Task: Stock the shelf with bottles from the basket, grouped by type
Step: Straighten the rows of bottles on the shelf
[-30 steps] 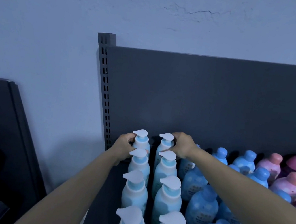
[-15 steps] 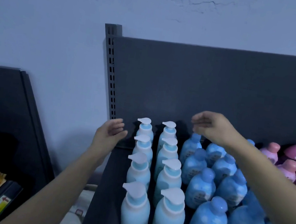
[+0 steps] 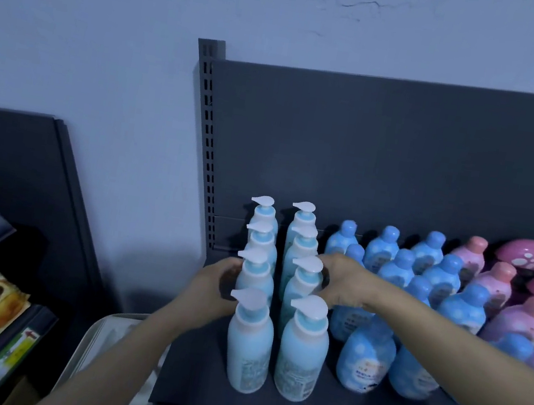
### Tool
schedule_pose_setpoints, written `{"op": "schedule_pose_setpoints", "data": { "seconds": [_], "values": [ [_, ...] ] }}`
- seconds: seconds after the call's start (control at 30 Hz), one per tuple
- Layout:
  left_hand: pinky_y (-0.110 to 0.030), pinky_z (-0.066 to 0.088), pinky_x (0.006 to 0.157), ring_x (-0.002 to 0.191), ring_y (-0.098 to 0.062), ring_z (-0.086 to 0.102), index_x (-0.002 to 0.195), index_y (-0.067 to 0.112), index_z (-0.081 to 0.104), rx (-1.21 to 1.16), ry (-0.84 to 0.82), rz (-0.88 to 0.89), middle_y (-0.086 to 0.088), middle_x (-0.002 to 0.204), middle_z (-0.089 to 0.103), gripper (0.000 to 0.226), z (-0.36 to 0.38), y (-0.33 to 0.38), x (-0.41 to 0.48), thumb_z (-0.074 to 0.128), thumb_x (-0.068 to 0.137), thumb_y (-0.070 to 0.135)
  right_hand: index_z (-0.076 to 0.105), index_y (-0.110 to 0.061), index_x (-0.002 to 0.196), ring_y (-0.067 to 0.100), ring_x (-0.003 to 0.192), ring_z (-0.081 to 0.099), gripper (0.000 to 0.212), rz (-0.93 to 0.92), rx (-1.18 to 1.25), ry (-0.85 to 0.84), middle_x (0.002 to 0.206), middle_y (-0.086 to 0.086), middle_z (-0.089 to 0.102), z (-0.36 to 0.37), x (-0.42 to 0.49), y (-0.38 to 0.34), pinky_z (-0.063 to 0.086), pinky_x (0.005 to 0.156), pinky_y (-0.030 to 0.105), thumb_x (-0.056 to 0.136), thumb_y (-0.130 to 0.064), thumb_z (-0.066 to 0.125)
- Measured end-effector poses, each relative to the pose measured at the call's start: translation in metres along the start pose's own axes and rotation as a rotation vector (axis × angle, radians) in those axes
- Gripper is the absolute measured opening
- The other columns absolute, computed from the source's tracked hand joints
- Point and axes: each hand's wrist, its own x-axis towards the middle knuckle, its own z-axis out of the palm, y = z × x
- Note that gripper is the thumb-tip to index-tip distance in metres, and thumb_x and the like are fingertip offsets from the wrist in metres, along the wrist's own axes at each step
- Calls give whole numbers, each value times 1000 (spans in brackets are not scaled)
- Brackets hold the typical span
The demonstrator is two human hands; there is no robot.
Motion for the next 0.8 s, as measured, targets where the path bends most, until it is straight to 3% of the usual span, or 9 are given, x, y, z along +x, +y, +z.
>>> {"op": "schedule_pose_setpoints", "data": {
  "seconds": [0.27,0.33,0.4,0.43,0.5,0.6,0.63,0.7,0.8],
  "values": [
    [-3,43,64,74,18,57,104,22,54,76,15,-6,14,93,63,38,8,-3,4,68,77,0,50,-17,79,10,63,50,23,89,11,34,75,-2,50,8,5,2,42,48,15,76,-5,70],
    [-3,42,63,73,19,56,106,19,54,87,13,2,12,93,63,39,9,-2,4,67,77,-2,55,-12,92,12,70,54,24,93,-1,25,85,1,56,9,3,-2,45,51,15,76,-8,72],
    [-4,44,66,77,17,57,111,17,52,77,-4,-20,6,97,62,43,7,-2,0,68,77,-3,53,-12,109,15,81,58,38,103,-64,21,99,5,60,4,-4,-4,49,60,17,76,-12,73],
    [-8,48,70,83,13,59,115,16,51,29,-6,-36,2,100,62,48,4,-3,-3,69,76,-4,51,-14,113,16,87,59,44,88,-117,64,105,5,60,-2,-10,-5,51,68,20,75,-13,74],
    [-17,52,82,97,-2,61,121,15,49,-104,97,-59,-3,108,61,53,0,-8,-17,71,76,-3,51,-14,119,16,99,60,48,-7,-123,304,109,2,62,-11,-36,-2,51,86,26,76,-12,74],
    [-7,47,81,101,-8,62,111,18,57,-246,514,-30,5,108,64,28,15,-6,-58,65,84,10,59,-17,101,3,92,63,23,-263,285,871,94,-11,68,26,-94,-2,48,76,8,82,-8,69],
    [-7,46,81,101,-8,62,107,19,59,-295,568,-18,5,108,65,24,28,-2,-73,66,84,19,58,-23,98,0,92,63,21,-299,419,971,94,-13,67,52,-107,-1,47,74,6,82,-15,69],
    [-16,46,86,105,-6,60,110,25,57,-328,492,-30,7,112,65,43,54,-3,-90,77,73,36,53,-31,107,-3,101,59,35,-280,510,965,108,-18,62,106,-110,9,46,83,8,76,-36,69],
    [-12,47,82,103,6,59,111,37,50,-228,395,-96,19,112,63,67,79,-12,-92,88,57,26,42,-22,129,-4,115,50,69,-187,420,844,126,-13,52,160,-91,31,42,94,10,70,-48,69]
  ]
}}
